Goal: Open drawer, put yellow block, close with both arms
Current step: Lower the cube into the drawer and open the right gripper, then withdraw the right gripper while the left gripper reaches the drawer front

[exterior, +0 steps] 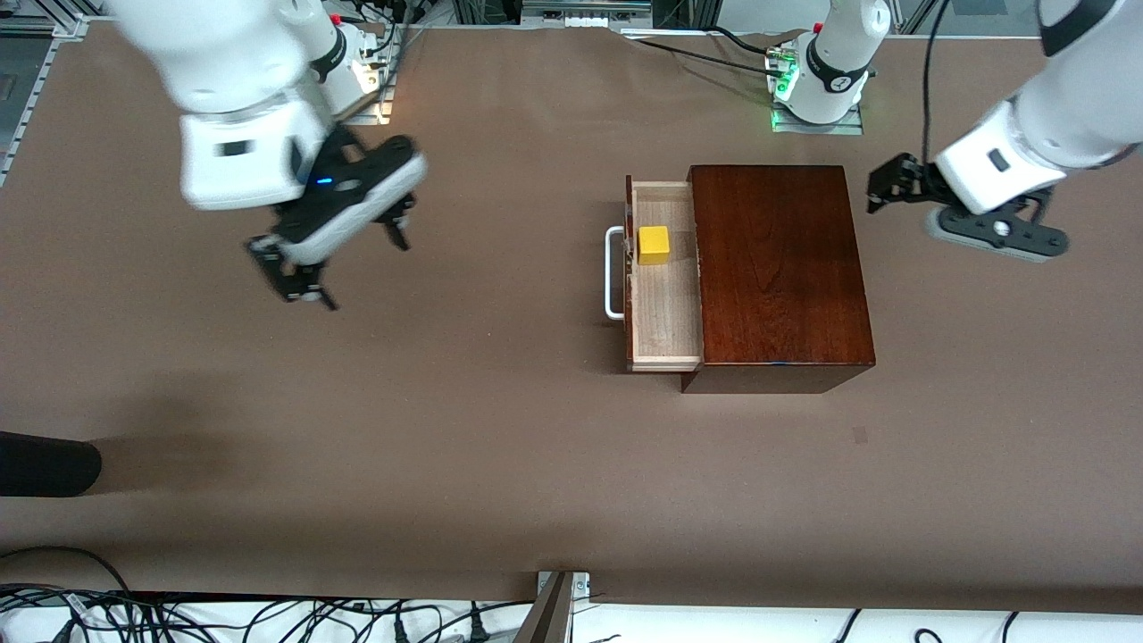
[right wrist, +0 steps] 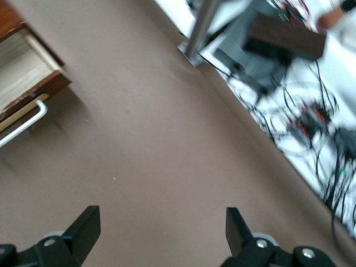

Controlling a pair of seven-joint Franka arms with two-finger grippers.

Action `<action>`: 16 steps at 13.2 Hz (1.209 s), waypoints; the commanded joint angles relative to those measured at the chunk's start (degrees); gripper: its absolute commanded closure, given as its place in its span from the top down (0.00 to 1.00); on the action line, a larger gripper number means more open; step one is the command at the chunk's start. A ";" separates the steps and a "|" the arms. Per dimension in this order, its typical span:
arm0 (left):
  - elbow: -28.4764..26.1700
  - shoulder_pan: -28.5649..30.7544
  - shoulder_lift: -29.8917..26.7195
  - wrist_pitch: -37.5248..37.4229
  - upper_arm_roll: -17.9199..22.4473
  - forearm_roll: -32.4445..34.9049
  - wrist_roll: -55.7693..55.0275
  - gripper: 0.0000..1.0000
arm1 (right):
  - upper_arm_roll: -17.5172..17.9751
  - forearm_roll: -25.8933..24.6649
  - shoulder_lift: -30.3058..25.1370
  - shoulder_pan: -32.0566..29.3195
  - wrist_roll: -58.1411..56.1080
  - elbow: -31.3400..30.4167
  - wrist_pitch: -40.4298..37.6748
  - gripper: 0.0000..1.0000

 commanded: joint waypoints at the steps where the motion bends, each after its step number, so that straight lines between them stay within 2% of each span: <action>1: 4.87 -0.18 5.75 -1.33 -8.21 -0.72 1.59 1.00 | -3.37 3.12 -8.16 -0.04 8.50 -10.72 -1.62 1.00; 3: 12.06 -2.27 15.05 -0.36 -13.67 -0.45 1.59 1.00 | -4.61 3.30 -14.32 -3.45 10.72 -20.55 -0.84 1.00; 4: 14.36 -4.81 18.40 1.73 -14.13 -0.36 1.59 1.00 | -4.61 4.78 -16.78 -5.91 11.77 -24.69 0.13 1.00; 6: 15.17 -10.44 22.11 9.26 -13.87 0.16 1.59 1.00 | -5.31 5.49 -19.61 -9.61 12.13 -31.21 1.02 1.00; 7: 14.83 -12.72 24.04 13.75 -14.04 2.08 2.46 1.00 | -7.58 5.58 -19.88 -9.97 12.13 -33.33 1.02 1.00; 9: 15.00 -17.82 28.00 21.84 -13.96 7.17 7.37 1.00 | -11.01 5.58 -19.27 -9.98 12.13 -34.57 1.02 1.00; 11: 15.17 -21.08 31.51 29.66 -13.96 10.53 11.85 1.00 | -12.78 5.67 -19.26 -10.07 12.13 -35.89 1.02 1.00; 14: 15.44 -23.47 37.40 42.14 -14.04 10.27 20.19 1.00 | -13.75 5.76 -19.26 -10.15 12.22 -36.16 1.02 1.00; 16: 15.53 -23.82 40.04 47.08 -14.13 10.10 26.95 1.00 | -14.10 6.98 -18.92 -10.15 12.74 -36.16 1.10 1.00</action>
